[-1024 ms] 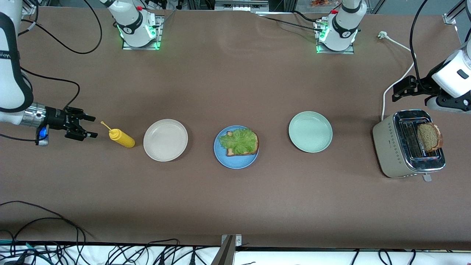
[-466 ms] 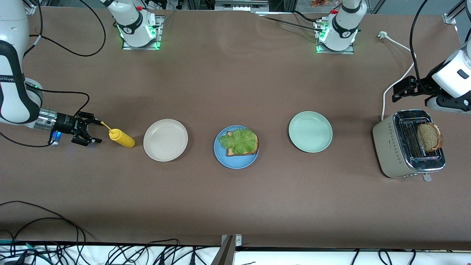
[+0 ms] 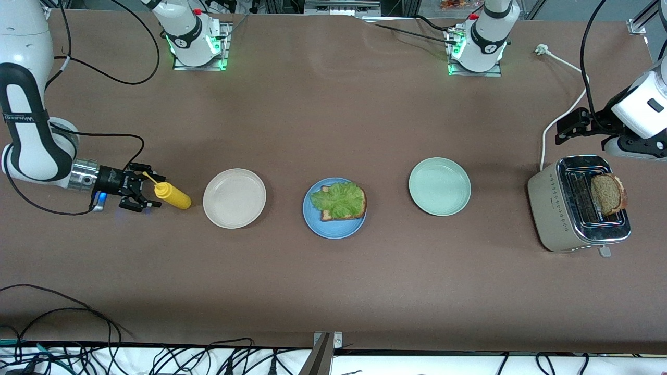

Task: Make sandwich in blue plate with both arms
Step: 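Grasp the yellow mustard bottle with the right gripper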

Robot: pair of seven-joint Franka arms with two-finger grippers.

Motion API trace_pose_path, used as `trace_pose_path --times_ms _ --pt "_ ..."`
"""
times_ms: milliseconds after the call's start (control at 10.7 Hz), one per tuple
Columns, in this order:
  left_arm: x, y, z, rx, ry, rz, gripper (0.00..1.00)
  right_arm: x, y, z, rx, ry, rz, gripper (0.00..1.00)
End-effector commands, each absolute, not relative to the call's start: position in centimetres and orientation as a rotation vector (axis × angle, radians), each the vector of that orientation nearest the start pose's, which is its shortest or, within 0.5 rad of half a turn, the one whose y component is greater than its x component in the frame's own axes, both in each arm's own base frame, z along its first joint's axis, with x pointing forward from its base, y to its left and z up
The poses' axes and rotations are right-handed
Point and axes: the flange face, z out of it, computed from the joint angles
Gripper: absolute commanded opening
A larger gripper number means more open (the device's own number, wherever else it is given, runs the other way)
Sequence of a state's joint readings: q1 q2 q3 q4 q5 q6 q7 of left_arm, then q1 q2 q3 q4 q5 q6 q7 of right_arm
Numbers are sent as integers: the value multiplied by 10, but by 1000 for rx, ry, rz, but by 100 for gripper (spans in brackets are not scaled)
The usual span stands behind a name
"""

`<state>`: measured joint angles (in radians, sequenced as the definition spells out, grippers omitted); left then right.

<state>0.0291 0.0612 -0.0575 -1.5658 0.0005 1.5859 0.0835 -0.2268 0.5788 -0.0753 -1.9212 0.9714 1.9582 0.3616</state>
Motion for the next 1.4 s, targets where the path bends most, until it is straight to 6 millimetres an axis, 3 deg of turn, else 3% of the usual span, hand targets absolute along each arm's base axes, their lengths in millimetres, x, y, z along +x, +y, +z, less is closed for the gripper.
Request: trace_pose_path --times_ms 0,652,745,931,1024,1117,1304 --pt "573 -9 596 -3137 193 50 100 578 -112 169 -1816 1461 607 100" --pt "573 -11 598 -3136 198 43 100 588 -82 171 -1798 1453 589 100" --pt "573 -11 599 -3136 198 41 100 588 -79 170 -1800 1451 591 95" --pt "573 -10 599 -3136 195 41 100 588 -78 171 -1800 1456 591 31" --pt "573 -11 599 -3136 198 41 100 588 -78 172 -1787 1477 601 10" --pt "573 -10 599 -3136 195 41 100 589 -77 173 -1787 1478 602 0" --pt "573 -11 599 -3136 198 41 100 591 -75 178 -1768 1508 617 0"
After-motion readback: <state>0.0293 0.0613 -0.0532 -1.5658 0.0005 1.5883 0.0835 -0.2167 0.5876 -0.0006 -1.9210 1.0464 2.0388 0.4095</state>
